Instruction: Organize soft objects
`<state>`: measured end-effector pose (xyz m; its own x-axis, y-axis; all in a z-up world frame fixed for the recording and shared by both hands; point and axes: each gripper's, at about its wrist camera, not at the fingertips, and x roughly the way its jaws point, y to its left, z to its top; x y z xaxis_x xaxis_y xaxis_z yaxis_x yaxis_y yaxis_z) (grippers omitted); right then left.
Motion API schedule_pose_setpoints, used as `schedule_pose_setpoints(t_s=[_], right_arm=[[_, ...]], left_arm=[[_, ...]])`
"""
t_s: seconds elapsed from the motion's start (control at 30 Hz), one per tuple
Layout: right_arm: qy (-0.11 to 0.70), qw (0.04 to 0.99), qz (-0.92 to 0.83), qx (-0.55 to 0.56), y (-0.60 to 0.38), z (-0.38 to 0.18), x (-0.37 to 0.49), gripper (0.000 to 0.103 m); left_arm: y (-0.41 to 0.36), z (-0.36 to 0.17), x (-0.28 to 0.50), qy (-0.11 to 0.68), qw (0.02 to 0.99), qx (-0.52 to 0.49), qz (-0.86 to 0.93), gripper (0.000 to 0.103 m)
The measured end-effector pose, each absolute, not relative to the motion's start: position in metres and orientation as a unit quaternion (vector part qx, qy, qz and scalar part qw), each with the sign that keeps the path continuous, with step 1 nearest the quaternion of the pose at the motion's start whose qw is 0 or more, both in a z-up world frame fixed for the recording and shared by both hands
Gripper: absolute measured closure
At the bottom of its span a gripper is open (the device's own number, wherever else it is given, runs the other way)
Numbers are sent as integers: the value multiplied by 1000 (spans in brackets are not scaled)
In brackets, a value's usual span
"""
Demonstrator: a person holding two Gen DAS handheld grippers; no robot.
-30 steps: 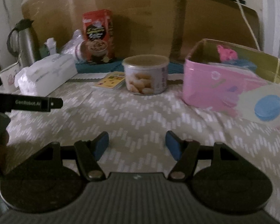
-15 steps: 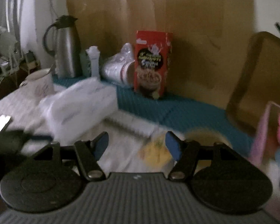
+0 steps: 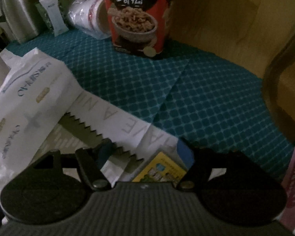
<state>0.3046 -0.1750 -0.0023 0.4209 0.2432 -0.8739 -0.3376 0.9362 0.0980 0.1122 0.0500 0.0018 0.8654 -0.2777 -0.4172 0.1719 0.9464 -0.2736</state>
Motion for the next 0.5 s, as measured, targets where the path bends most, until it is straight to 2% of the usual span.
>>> schedule_pose_setpoints(t_s=[0.23, 0.5], right_arm=[[512, 827, 217, -81, -152, 5, 274, 27], [476, 825, 284, -115, -154, 7, 188, 27]], left_arm=[[67, 4, 107, 203, 962, -158, -88, 0], [81, 1, 114, 210, 955, -192, -81, 0]])
